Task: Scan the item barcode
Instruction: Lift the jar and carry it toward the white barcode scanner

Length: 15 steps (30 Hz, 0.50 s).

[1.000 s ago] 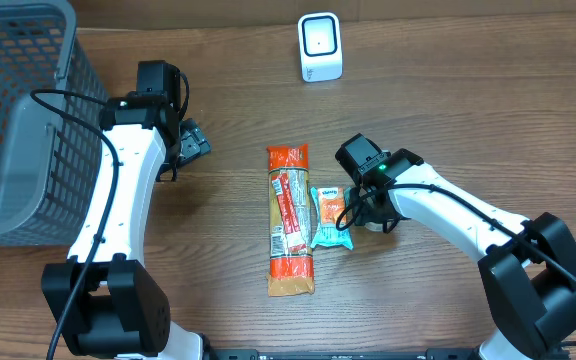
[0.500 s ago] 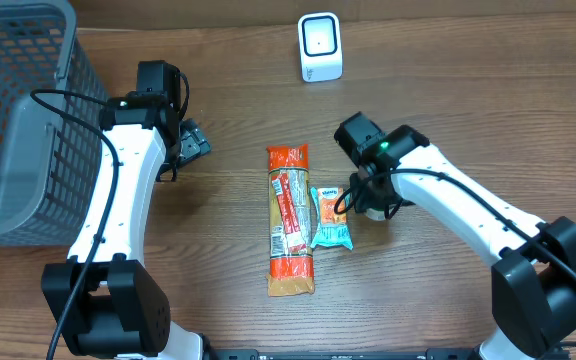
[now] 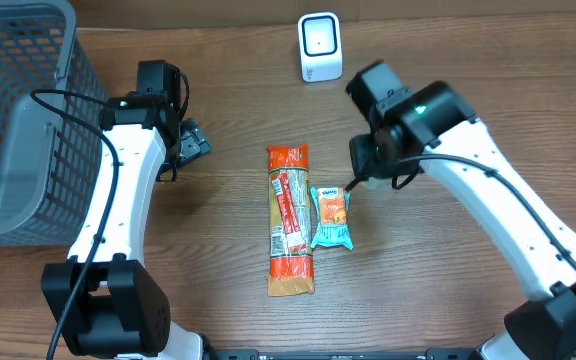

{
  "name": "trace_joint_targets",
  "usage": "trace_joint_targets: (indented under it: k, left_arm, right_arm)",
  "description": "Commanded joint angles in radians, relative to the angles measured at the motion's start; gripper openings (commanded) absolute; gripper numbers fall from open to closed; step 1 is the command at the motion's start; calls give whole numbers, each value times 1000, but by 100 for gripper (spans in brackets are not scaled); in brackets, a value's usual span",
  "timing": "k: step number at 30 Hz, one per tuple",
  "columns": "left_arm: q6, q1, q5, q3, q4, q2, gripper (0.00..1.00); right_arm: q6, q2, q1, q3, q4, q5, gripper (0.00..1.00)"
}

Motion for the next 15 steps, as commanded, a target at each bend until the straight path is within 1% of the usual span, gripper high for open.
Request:
trace_joint_targets:
  k: [1, 4, 9, 15]
  left_arm:
    - [11, -5, -14, 15, 1, -19, 100]
    - [12, -5, -14, 15, 2, -19, 100]
    - [12, -5, -14, 15, 1, -19, 100]
    - [11, -5, -14, 15, 1, -19, 100]
  right_arm:
    - [-8, -46, -4, 152, -35, -13, 15]
    - [-7, -21, -4, 292, -105, -24, 14]
    - [-8, 84, -4, 513, -254, -27, 15]
    - [-23, 212, -4, 527, -220, -34, 15]
